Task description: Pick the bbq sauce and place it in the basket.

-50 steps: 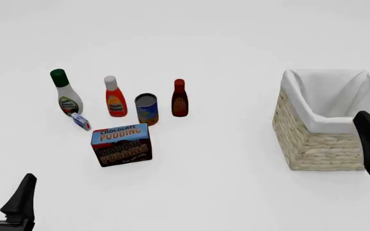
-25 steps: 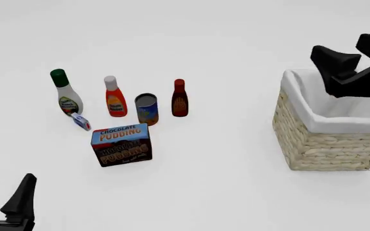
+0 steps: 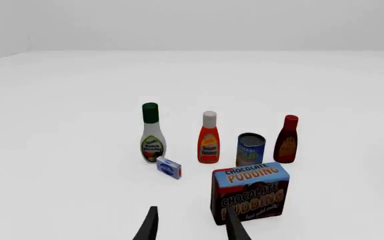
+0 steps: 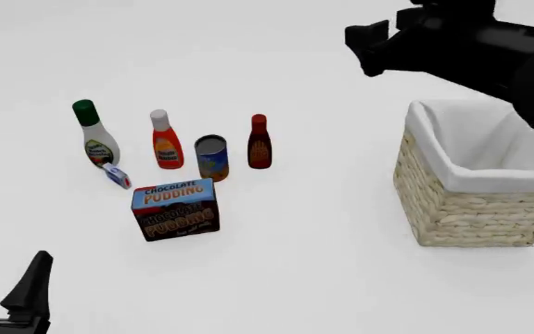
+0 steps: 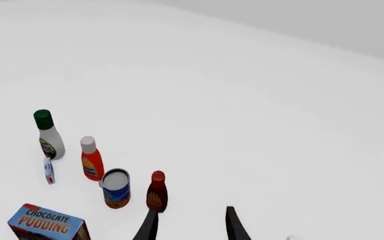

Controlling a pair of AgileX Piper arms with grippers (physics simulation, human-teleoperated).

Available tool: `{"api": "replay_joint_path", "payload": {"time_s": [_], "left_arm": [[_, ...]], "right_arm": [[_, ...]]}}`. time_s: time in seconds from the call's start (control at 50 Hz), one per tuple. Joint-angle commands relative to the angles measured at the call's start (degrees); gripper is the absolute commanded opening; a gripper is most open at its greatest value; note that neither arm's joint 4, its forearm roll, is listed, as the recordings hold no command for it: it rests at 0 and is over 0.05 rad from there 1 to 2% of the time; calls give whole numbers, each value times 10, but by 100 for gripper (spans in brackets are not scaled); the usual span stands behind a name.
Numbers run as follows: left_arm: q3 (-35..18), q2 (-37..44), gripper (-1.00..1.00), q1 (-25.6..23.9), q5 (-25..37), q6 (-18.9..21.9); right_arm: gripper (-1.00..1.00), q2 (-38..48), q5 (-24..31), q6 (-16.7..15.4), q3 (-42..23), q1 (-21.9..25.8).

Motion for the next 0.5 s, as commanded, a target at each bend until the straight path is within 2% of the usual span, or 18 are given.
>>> {"api": "replay_joint_path", "payload": {"time_s": [0.02, 0.18, 0.3, 0.34, 0.36, 0.5], "left_arm": [[0, 0, 100, 0, 0, 0], [0, 0, 100, 0, 0, 0], [0, 0, 100, 0, 0, 0], [0, 0, 100, 0, 0, 0], [0, 0, 100, 0, 0, 0], [0, 0, 100, 0, 0, 0]], "right_arm": [[100, 112, 16, 9, -100, 33], [100, 178, 28, 18, -174, 53], [100, 227, 30, 34, -208, 69], [100, 238, 28, 31, -214, 71], [100, 248, 33, 43, -225, 74], [100, 285, 36, 32, -250, 80]]}}
